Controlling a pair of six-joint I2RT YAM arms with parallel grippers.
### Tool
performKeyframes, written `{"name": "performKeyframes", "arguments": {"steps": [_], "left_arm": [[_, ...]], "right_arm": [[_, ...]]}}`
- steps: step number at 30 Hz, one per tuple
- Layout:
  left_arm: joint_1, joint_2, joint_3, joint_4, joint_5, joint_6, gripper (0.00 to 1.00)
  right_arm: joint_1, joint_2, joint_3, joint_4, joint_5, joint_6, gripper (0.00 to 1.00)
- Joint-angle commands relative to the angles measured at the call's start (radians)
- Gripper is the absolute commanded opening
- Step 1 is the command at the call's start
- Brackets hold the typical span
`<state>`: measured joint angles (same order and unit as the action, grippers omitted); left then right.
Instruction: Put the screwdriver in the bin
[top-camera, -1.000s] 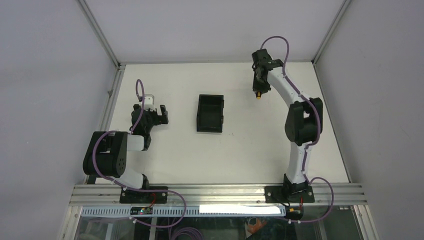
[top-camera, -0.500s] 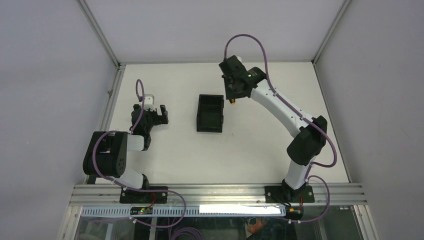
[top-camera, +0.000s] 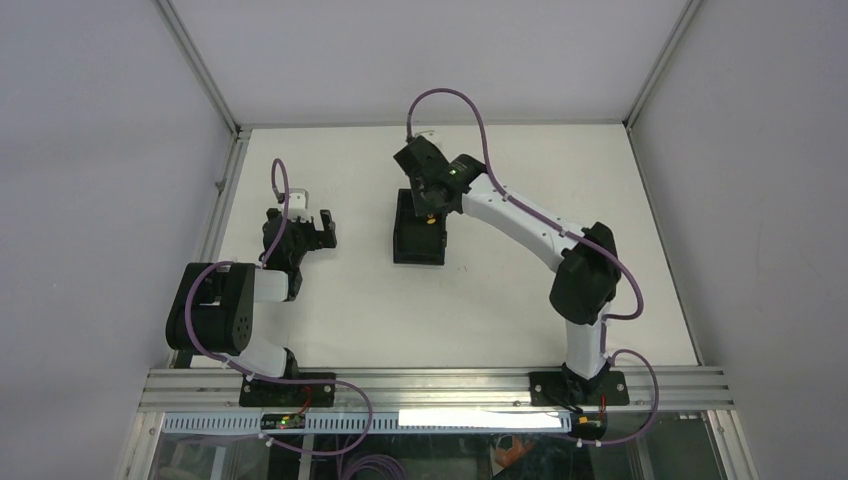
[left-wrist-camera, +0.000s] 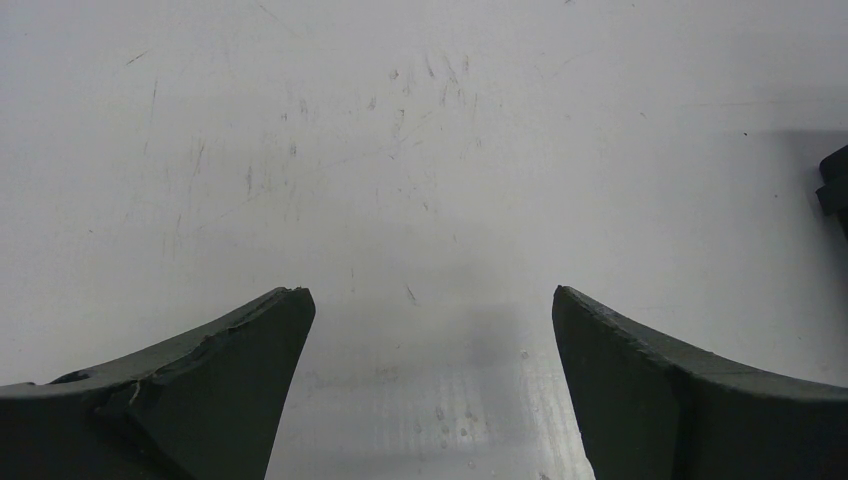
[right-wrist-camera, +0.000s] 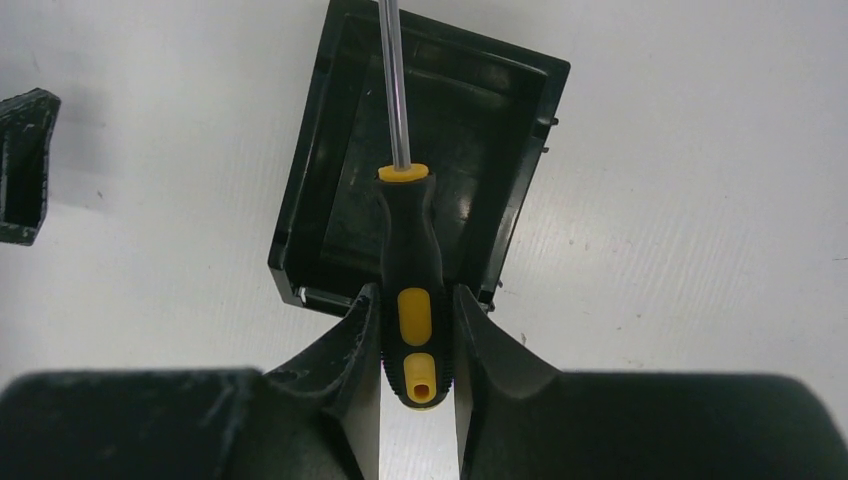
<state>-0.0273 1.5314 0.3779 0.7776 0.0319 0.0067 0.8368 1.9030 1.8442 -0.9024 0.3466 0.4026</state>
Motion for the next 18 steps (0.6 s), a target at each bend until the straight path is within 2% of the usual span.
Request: {"name": "performKeyframes", "arguments": {"steps": [1,12,18], "left_arm": [[-0.009,-0.024,0.004,0.029,0.011,-0.017,0.99],[-0.009,-0.024,0.004,0.03,0.011,-0.018,0.99],[-0.01,-0.025,0.004,0.029,0.012,-0.017,0.99]], "right_arm": [[0.008,0.031,-0.043,0.115,0.048,0.071,0.0],[0.007,0.107,-0.205,0.283,-0.034,0.091,0.0],[0.007,0.173,-0.207,0.298,-0.018,0.096,0.1]]}}
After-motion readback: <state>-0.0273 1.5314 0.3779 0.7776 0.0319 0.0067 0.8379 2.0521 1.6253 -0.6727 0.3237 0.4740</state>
